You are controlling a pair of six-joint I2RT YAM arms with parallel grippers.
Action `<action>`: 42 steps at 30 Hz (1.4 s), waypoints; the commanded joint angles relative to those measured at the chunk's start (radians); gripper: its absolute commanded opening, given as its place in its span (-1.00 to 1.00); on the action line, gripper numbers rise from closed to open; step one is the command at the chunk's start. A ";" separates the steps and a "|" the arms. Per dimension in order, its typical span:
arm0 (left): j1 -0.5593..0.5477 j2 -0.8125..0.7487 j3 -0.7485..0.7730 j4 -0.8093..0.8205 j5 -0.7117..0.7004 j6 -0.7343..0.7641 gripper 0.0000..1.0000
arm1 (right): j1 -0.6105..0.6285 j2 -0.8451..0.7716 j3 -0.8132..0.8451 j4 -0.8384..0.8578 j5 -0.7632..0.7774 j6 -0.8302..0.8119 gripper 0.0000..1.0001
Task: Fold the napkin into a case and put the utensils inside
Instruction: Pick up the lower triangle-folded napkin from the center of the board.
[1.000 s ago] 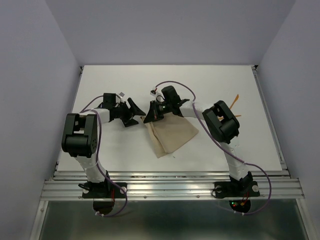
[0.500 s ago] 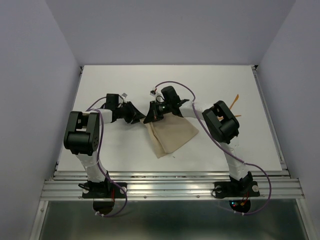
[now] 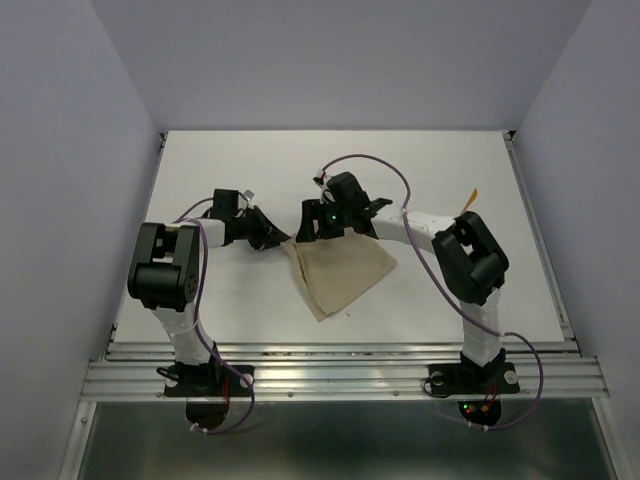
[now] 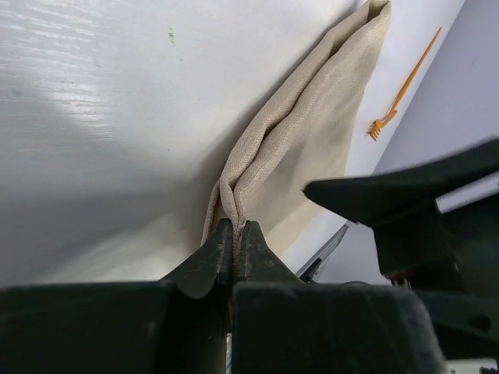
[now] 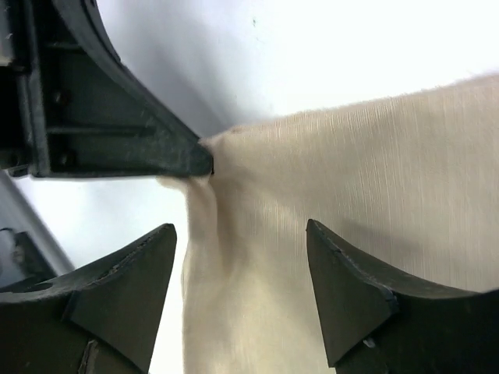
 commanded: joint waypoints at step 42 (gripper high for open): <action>-0.003 -0.001 0.067 -0.123 -0.074 0.020 -1.00 | 0.544 -0.132 -0.159 -0.176 1.130 -0.215 -0.56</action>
